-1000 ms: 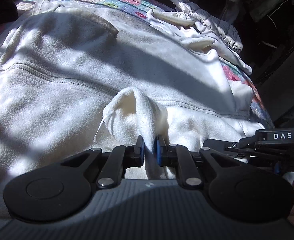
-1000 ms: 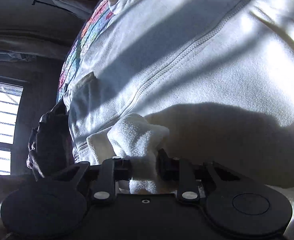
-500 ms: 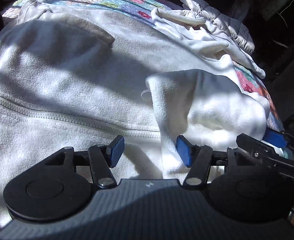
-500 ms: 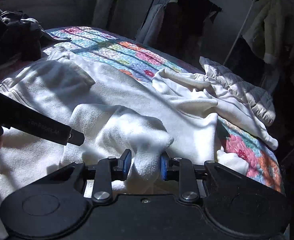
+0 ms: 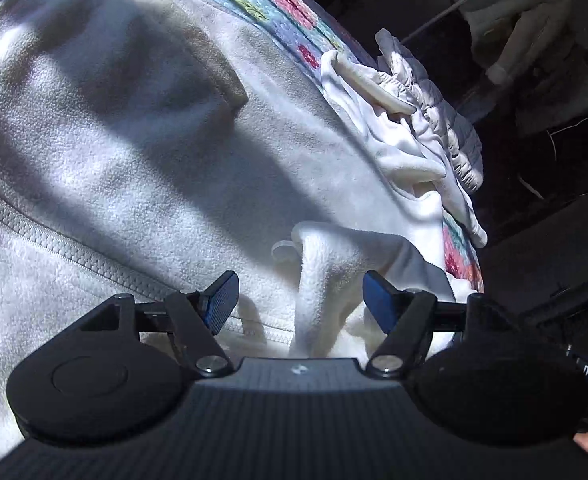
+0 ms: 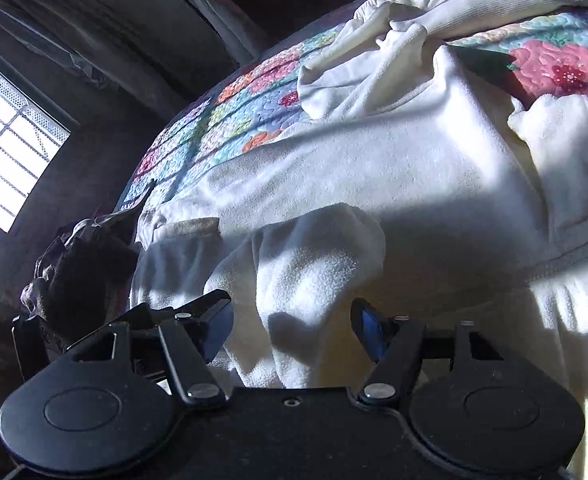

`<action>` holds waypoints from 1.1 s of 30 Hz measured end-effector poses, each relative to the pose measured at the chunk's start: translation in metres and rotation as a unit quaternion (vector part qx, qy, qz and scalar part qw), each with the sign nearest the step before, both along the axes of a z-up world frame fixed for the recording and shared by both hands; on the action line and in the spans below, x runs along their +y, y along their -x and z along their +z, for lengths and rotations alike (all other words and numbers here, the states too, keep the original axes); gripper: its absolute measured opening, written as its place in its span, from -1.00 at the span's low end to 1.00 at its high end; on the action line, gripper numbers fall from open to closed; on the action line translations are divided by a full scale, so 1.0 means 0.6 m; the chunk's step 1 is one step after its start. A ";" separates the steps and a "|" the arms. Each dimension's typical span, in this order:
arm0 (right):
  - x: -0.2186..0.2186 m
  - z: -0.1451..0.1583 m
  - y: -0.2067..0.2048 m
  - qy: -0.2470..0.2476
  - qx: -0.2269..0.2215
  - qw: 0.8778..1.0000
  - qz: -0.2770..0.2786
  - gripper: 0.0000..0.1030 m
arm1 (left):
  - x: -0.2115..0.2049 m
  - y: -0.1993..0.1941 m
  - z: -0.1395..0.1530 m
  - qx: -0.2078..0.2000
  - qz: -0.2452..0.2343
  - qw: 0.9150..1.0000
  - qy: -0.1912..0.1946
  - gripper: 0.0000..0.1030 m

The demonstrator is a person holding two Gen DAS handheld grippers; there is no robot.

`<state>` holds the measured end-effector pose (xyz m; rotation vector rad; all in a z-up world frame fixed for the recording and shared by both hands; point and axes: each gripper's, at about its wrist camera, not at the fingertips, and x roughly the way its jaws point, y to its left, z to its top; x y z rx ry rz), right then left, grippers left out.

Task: Fold clothes

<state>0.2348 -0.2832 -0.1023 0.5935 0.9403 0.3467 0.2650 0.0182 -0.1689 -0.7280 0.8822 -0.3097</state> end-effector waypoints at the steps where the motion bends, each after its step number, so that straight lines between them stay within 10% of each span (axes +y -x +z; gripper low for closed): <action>1: -0.001 -0.010 -0.018 -0.016 0.008 1.000 -0.005 0.36 | -0.001 -0.007 -0.003 0.001 0.001 1.000 0.005 0.28; 4: 0.000 -0.024 -0.038 -0.033 -0.005 0.999 -0.022 -0.03 | -0.005 -0.006 -0.001 -0.034 0.008 0.999 0.009 -0.70; 5: 0.004 -0.022 -0.036 -0.028 -0.022 0.999 -0.022 -0.66 | -0.007 0.000 0.002 -0.048 0.007 0.999 0.005 -0.75; 8: 0.032 0.014 -0.003 0.056 -0.144 0.988 -0.003 -0.80 | -0.003 0.019 0.022 -0.075 0.024 0.997 0.002 -0.75; 10: 0.078 0.047 0.043 0.171 -0.260 0.949 0.060 -0.80 | 0.004 0.024 0.035 -0.076 0.039 0.996 -0.004 -0.73; 13: 0.162 0.054 0.123 0.329 -0.362 0.850 0.196 -0.80 | 0.023 0.024 0.041 -0.059 0.048 0.997 -0.023 -0.50; 15: 0.186 0.041 0.150 0.336 -0.338 0.838 0.267 -0.83 | 0.035 0.025 0.027 -0.032 0.050 0.997 -0.049 -0.32; 20: 0.195 -0.018 0.168 0.317 -0.206 0.857 0.350 -0.83 | 0.077 0.043 -0.013 0.028 0.052 0.998 0.002 -0.24; 26: 0.155 -0.015 0.156 0.224 -0.130 0.922 0.289 -0.78 | 0.055 0.048 0.008 -0.005 0.005 1.000 0.017 0.10; 28: 0.137 -0.009 0.145 0.179 -0.120 0.944 0.250 -0.49 | 0.044 0.049 0.007 -0.002 -0.006 1.000 0.012 0.11; 30: 0.118 -0.002 0.135 0.128 -0.114 0.965 0.196 0.19 | 0.032 0.051 0.006 0.000 -0.016 1.000 0.006 0.11; 33: 0.097 -0.004 0.117 0.061 -0.097 0.985 0.132 0.25 | 0.026 0.053 0.009 -0.004 -0.015 1.000 -0.010 0.11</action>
